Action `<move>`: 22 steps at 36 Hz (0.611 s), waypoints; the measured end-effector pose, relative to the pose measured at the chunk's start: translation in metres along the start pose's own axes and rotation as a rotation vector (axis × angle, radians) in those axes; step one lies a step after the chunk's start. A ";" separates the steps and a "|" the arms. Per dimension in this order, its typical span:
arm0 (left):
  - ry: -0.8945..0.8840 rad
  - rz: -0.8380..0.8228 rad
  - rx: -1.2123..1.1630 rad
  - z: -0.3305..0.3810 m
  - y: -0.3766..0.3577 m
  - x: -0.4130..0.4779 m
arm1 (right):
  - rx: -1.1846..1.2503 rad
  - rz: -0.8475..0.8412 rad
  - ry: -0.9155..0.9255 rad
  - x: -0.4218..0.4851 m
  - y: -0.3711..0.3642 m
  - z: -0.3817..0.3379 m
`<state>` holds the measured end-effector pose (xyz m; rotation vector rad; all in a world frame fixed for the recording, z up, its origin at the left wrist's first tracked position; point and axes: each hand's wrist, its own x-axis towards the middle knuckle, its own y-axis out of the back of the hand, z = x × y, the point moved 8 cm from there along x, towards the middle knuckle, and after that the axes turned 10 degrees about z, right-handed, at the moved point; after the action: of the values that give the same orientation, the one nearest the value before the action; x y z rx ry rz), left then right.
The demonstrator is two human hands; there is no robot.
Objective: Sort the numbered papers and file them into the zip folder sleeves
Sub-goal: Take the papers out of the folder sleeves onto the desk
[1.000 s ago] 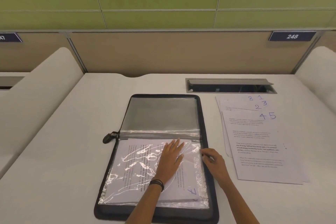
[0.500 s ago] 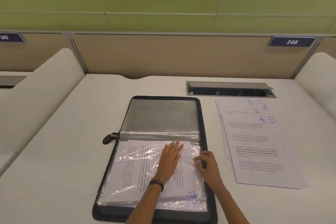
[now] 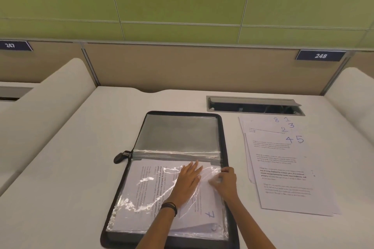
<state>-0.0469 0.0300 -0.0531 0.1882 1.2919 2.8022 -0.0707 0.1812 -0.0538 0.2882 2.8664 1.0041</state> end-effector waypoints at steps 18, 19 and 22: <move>-0.045 0.072 -0.011 0.006 0.012 0.003 | 0.034 0.002 -0.099 -0.007 0.028 0.013; -0.057 0.080 -0.008 0.009 0.011 0.004 | 0.042 0.001 -0.126 -0.006 0.033 0.015; -0.103 0.085 -0.024 0.023 0.008 0.008 | 0.016 -0.005 -0.147 -0.004 0.051 0.017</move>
<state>-0.0513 0.0431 -0.0318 0.3904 1.2559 2.8338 -0.0567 0.2299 -0.0354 0.3411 2.7428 0.9183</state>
